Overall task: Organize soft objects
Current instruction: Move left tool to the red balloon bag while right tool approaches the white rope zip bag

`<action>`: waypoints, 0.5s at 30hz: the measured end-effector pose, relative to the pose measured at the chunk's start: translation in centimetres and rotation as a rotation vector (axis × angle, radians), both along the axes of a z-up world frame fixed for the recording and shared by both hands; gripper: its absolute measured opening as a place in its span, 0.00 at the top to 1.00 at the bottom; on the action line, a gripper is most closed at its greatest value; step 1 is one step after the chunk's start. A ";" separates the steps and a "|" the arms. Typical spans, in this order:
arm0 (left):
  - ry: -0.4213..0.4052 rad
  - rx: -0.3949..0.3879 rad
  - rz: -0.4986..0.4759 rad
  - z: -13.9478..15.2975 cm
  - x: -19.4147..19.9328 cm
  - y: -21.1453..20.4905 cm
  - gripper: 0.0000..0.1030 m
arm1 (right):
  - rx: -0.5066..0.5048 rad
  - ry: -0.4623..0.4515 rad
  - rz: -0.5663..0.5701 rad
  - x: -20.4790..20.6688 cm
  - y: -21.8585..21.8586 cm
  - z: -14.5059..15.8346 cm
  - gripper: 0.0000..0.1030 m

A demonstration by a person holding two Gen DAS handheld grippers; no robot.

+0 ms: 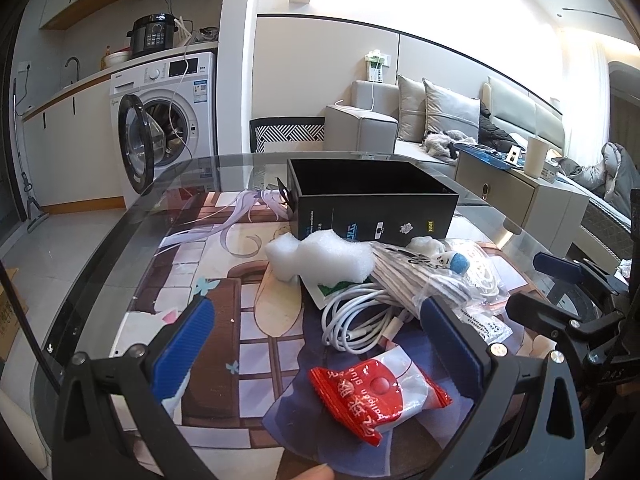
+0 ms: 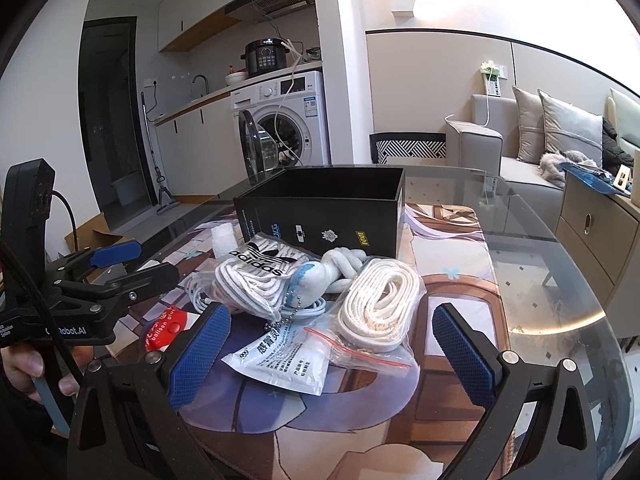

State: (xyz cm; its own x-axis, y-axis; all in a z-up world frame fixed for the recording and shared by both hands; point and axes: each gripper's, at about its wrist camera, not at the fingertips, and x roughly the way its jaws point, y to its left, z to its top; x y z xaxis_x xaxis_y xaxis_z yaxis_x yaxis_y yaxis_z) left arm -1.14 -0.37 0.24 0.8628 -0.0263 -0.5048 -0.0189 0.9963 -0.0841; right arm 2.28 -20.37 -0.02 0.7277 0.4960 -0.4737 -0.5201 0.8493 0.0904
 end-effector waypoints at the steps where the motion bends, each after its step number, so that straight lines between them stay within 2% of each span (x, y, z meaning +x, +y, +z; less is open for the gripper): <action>1: 0.001 -0.001 -0.001 -0.1 0.0 0.0 0.00 | -0.012 -0.004 -0.002 0.0 0.0 0.0 0.00; 15: 0.027 0.004 -0.024 -0.9 0.1 -0.2 0.00 | -0.057 0.016 -0.084 1.4 -0.9 0.1 0.00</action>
State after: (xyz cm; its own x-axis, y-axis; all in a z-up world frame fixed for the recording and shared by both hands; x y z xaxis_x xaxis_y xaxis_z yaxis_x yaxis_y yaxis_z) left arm -1.09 -0.53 -0.61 0.8482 -0.0453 -0.5278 0.0033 0.9968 -0.0802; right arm 3.66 -21.26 0.03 0.7579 0.4056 -0.5109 -0.4457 0.8939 0.0484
